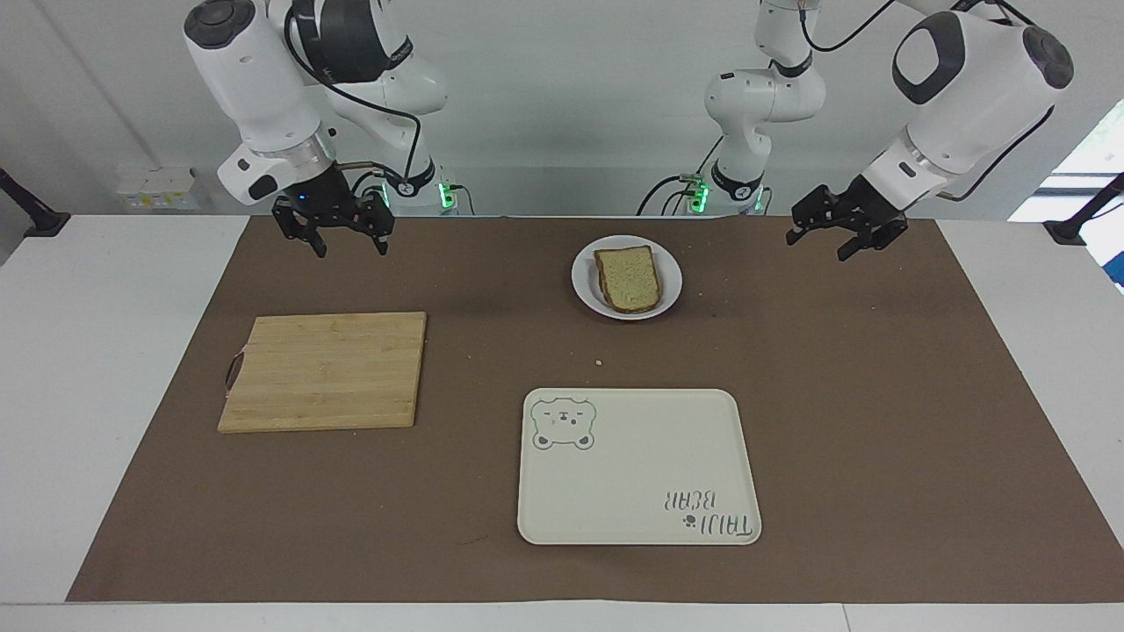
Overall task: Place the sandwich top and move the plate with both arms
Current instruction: 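Move the left gripper down beside the white plate's rim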
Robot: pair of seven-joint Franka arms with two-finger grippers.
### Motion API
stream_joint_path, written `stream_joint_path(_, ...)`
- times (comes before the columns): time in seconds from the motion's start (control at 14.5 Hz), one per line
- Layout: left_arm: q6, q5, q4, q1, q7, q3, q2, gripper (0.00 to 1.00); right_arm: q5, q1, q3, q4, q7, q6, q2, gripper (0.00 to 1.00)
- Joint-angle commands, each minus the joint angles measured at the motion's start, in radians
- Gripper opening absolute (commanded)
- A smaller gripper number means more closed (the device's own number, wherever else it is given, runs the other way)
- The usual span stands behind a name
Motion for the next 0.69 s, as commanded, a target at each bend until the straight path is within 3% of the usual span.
stream_joint_path(0.0, 0.117, -0.091, -0.125, -0.041, 0.094, 0.008, -0.008, 1.0, -0.01, -0.016, -0.008, 0.039, -0.01, -0.035, -0.021, 1.0)
stream_joint_path(0.21, 0.209, -0.16, -0.204, -0.086, 0.166, 0.008, 0.016, 1.0, -0.006, -0.016, -0.015, 0.099, -0.012, -0.101, -0.029, 1.0)
stream_joint_path(0.41, 0.211, -0.216, -0.319, -0.083, 0.278, 0.008, -0.002, 1.0, -0.024, -0.017, -0.01, 0.211, -0.013, -0.191, 0.003, 1.0)
stream_joint_path(0.62, 0.21, -0.318, -0.434, -0.081, 0.348, 0.008, -0.024, 1.0, -0.051, -0.013, -0.007, 0.205, -0.019, -0.149, 0.011, 1.0)
